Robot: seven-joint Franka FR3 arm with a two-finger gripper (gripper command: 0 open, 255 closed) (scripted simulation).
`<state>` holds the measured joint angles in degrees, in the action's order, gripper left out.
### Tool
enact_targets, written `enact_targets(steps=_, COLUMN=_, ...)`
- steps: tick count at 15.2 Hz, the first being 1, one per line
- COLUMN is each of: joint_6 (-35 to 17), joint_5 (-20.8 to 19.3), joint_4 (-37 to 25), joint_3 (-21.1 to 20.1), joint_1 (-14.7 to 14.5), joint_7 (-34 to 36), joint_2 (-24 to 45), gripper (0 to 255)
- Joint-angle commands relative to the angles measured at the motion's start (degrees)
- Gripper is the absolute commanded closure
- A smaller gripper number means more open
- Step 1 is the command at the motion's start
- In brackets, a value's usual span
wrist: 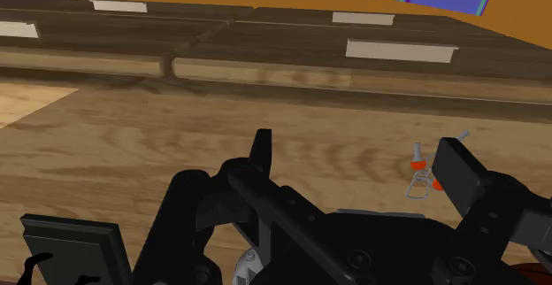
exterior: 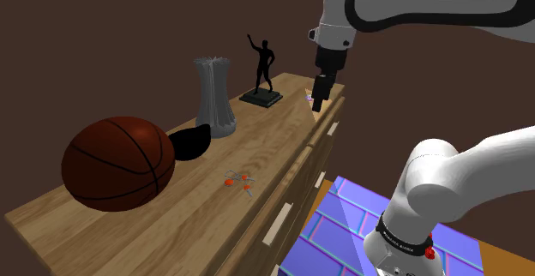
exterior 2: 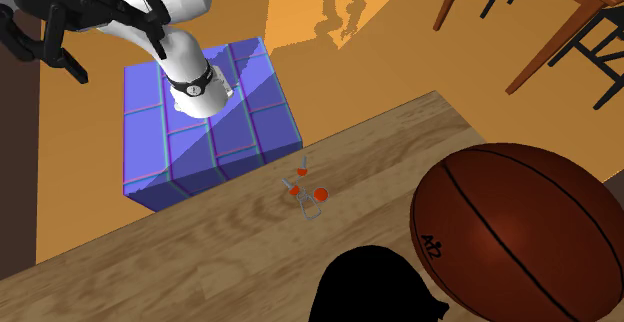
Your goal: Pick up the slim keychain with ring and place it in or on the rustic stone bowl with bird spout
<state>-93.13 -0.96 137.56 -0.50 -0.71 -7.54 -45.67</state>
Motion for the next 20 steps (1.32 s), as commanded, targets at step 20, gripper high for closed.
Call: enact_targets(steps=20, joint_6=-34.4, joint_5=6.3, joint_4=3.3, joint_3=-6.6, joint_1=-8.8, joint_7=-3.6, joint_2=29.3, gripper=0)
